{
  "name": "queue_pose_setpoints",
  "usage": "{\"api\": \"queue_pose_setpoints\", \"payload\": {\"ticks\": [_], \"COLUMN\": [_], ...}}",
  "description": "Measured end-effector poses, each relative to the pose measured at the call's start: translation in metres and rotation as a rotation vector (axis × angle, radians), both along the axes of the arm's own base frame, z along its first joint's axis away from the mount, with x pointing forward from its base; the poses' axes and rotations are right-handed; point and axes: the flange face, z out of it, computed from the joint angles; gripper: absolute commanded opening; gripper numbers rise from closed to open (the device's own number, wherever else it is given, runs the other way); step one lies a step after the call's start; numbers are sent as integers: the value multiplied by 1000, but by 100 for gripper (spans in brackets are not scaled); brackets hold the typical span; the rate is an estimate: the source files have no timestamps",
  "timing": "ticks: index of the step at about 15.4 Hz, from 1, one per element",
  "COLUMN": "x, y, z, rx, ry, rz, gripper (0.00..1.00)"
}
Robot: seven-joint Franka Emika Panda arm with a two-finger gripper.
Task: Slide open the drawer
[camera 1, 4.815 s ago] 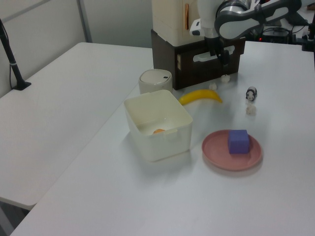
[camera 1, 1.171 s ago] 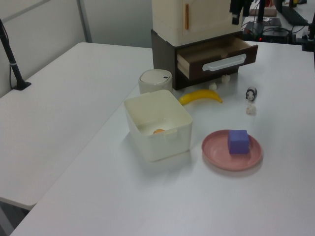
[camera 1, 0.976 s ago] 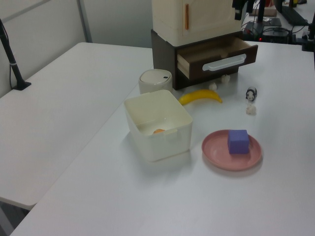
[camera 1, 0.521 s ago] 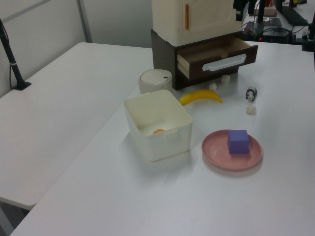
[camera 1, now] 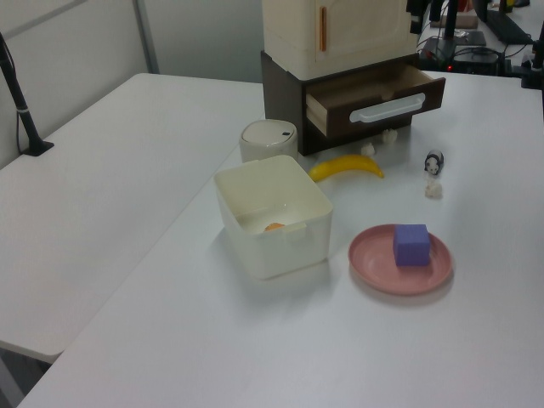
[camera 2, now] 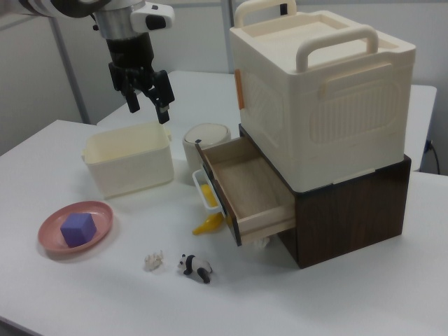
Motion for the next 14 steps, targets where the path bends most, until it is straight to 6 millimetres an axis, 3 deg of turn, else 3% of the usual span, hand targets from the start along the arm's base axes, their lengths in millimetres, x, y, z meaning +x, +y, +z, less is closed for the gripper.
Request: {"api": "queue_pose_setpoints", "payload": {"ticks": [6, 14], "x": [0, 1], "y": [-10, -9], "z": [1, 1], "rx": [-3, -3], "ry": [-16, -16], "rz": [-1, 1], "gripper": [100, 100]}}
